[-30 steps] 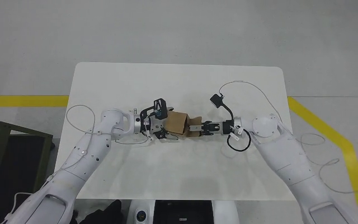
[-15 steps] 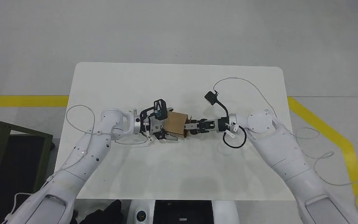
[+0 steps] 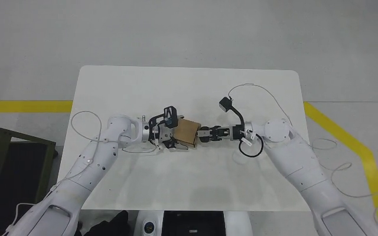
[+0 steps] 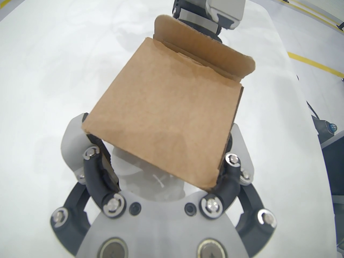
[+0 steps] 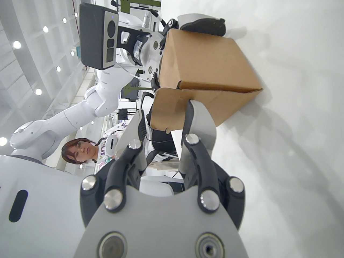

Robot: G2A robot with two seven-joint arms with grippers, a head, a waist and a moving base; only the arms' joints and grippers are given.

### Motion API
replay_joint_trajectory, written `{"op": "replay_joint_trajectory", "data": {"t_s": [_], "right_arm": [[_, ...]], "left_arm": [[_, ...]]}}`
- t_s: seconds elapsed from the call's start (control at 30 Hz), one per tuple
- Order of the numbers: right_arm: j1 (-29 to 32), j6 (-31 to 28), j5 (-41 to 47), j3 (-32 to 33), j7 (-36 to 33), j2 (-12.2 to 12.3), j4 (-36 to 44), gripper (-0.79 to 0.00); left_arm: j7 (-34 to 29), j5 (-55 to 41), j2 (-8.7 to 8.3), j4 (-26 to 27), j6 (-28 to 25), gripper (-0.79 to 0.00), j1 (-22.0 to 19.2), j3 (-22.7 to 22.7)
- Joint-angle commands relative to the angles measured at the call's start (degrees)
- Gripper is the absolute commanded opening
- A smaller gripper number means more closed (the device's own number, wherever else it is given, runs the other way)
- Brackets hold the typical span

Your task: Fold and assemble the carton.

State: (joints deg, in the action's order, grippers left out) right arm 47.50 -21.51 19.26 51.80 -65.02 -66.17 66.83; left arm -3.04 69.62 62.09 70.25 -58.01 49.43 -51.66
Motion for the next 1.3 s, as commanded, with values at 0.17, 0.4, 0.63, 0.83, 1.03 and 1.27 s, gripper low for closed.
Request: {"op": "replay_joint_trajectory", "data": {"t_s": [0.17, 0.4, 0.63, 0.83, 1.03, 1.27], "right_arm": [[-0.7, -0.9, 1.4, -1.0, -0.6, -0.7, -2.5, -0.548], [-1.4, -1.1, 1.2, -1.7, -0.7, -1.2, -4.2, -0.573], [-2.1, 0.0, -0.9, -1.8, -0.5, -1.3, -4.7, -0.576], [-1.6, 1.6, -2.5, -0.9, -0.7, -0.9, -3.7, -0.579], [-0.6, 2.9, -4.1, 0.4, -0.9, -0.2, -2.3, -0.588], [0.6, 4.9, -6.1, 1.5, -0.6, 0.4, -0.2, -0.600]], "left_arm": [[-0.2, -0.1, 0.04, -0.2, 0.0, 0.000, -0.2, 0.3], [-0.2, -0.2, 0.01, -0.3, 0.0, 0.000, -0.3, 0.6], [-0.4, -0.4, -0.04, -0.4, 0.0, 0.000, -0.5, 0.8], [-0.3, -0.4, -0.09, -0.5, 0.0, 0.000, -0.5, 0.8], [-0.3, -0.4, -0.12, -0.6, 0.0, 0.000, -0.5, 0.8], [-0.1, -0.3, -0.16, -0.6, 0.0, 0.000, -0.4, 0.7]]}}
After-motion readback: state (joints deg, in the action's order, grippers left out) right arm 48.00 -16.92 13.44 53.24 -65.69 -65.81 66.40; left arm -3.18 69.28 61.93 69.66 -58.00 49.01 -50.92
